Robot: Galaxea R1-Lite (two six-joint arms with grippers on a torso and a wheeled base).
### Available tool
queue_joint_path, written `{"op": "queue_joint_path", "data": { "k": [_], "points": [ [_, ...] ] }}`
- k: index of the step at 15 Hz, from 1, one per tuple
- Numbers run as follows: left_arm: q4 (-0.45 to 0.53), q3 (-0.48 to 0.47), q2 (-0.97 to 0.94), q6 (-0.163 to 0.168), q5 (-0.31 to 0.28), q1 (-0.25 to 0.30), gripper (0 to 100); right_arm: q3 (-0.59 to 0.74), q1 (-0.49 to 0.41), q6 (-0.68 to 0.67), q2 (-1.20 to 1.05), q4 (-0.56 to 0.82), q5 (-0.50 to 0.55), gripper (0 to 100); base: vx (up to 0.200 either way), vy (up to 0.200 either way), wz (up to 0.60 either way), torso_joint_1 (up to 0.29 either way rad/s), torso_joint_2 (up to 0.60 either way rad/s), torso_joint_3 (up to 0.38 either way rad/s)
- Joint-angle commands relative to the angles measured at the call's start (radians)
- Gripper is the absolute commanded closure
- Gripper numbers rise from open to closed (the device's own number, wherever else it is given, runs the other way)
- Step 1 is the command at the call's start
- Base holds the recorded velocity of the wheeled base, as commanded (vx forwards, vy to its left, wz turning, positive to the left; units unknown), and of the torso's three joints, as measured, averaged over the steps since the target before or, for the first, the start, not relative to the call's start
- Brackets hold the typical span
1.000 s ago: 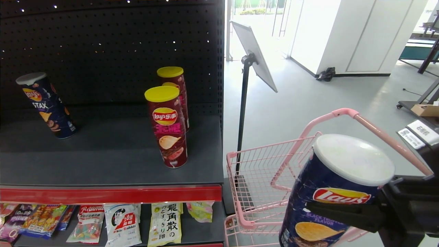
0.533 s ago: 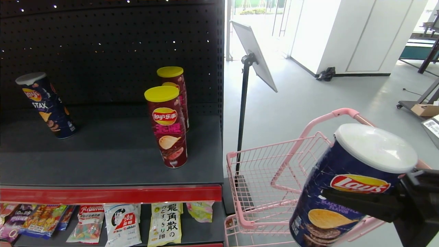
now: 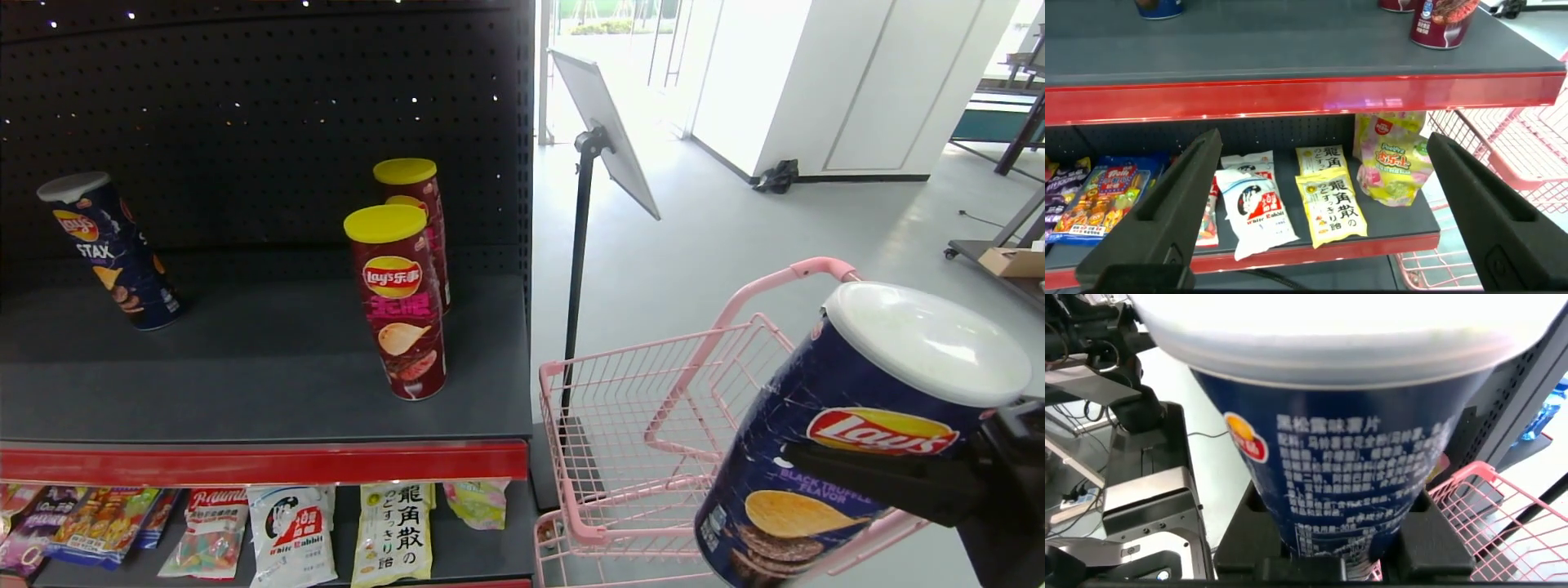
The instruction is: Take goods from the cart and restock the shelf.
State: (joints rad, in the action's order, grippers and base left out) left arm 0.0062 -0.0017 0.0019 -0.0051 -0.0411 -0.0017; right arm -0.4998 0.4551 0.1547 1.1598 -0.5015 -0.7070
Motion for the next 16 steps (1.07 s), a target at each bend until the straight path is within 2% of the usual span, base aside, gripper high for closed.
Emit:
{"op": "queue_joint_path", "data": {
  "k": [1, 16],
  "points": [
    [0.0, 0.0, 0.0, -0.001, 0.0, 0.0, 0, 0.003, -0.001, 0.0, 0.0, 0.0, 0.0, 100, 0.0, 0.0, 0.0, 0.0, 0.0, 0.0],
    [0.0, 0.0, 0.0, -0.009, 0.0, 0.0, 0, 0.0, 0.01, 0.0, 0.005, -0.002, -0.003, 100, 0.0, 0.2, 0.0, 0.003, 0.0, 0.001]
  ]
}}
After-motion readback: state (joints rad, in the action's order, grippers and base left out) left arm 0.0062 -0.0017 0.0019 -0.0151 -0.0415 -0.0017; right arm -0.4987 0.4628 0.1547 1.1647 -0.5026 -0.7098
